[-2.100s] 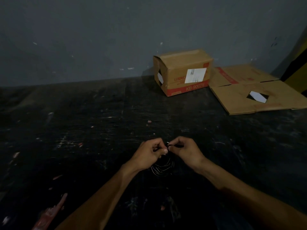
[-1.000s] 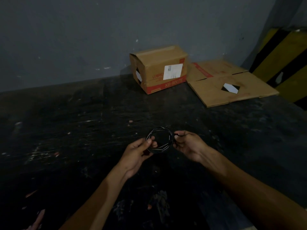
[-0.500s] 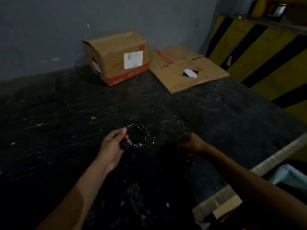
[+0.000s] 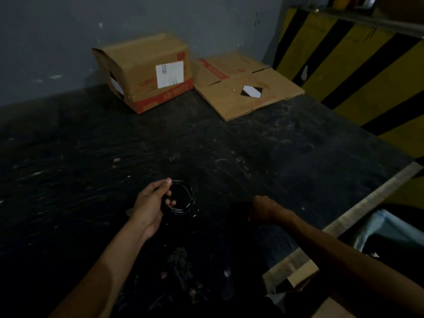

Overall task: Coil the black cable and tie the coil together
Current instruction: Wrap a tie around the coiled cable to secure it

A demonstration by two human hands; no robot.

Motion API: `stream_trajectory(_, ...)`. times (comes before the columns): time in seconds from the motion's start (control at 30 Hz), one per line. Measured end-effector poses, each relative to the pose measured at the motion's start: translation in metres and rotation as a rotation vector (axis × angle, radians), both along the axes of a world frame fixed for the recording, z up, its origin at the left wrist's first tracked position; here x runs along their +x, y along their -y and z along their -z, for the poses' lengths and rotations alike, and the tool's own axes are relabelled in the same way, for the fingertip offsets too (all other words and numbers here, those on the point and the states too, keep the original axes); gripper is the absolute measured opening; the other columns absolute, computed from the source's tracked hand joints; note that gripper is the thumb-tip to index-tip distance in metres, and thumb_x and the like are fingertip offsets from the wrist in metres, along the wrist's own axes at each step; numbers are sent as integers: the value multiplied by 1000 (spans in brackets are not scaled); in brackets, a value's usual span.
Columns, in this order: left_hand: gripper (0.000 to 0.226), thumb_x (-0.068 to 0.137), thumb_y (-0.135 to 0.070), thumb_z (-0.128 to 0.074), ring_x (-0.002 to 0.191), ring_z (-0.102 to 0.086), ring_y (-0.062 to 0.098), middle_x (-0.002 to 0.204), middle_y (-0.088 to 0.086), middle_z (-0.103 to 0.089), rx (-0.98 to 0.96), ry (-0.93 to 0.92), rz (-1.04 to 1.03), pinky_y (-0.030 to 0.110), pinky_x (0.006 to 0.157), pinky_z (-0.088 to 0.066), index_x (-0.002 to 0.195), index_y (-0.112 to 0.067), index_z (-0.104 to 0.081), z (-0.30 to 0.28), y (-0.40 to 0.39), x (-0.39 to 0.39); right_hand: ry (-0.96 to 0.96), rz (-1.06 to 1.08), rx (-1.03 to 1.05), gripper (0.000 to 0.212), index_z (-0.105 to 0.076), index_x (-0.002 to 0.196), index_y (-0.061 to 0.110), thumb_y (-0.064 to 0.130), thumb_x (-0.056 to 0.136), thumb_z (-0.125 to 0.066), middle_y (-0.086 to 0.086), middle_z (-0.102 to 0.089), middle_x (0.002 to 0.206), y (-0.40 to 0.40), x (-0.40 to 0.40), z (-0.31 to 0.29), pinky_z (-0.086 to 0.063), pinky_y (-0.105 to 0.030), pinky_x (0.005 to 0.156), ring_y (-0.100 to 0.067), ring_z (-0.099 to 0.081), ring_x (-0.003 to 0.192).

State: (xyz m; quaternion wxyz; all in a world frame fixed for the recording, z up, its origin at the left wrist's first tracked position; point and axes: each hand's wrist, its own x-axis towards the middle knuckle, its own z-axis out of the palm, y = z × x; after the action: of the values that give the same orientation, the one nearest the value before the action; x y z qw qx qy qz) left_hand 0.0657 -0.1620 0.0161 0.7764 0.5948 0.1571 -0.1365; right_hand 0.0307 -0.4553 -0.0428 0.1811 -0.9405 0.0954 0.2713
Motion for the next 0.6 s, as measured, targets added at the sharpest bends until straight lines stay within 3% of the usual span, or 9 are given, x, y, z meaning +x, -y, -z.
stream_trajectory(0.1, 6, 92, -17, -63, 54, -43, 10, 68, -1, -51, 42, 32, 0, 30, 63, -45, 93, -19, -69, -4, -4, -2, 37, -24, 65, 25, -67, 94, 11, 30, 78, -71, -8, -70, 96, -14, 5, -7, -45, -25, 61, -20, -65, 80)
stream_trajectory(0.27, 23, 97, -12, -54, 59, -43, 8, 68, -4, -50, 165, 154, 70, 25, 59, -42, 105, -24, -71, -12, -12, -12, 204, -121, 444, 4, -68, 88, 21, 19, 85, -68, 4, -67, 91, -60, 22, -47, -48, -22, 73, -13, -65, 88)
stream_trajectory(0.4, 25, 99, -18, -53, 57, -48, 4, 60, -14, -57, 249, 124, 121, 21, 56, -41, 87, -23, -74, -19, -19, -15, 318, -98, 723, 10, -66, 85, 19, 9, 87, -66, -3, -69, 80, -105, 32, -83, -51, -21, 58, -5, -61, 62)
stream_trajectory(0.5, 28, 96, -37, -57, 55, -48, 2, 59, -15, -56, 308, 96, 154, 20, 56, -40, 76, -24, -73, -26, -28, -15, 404, -152, 819, 8, -64, 84, 15, 9, 85, -69, -8, -69, 78, -130, 42, -104, -53, -25, 59, -12, -62, 62)
stream_trajectory(0.6, 28, 93, -42, -58, 58, -49, 3, 62, -13, -57, 319, 130, 181, 20, 58, -41, 74, -27, -72, -35, -38, -16, 443, -260, 807, 10, -64, 81, 20, 14, 84, -70, -1, -68, 74, -148, 52, -118, -49, -22, 61, -10, -64, 63)
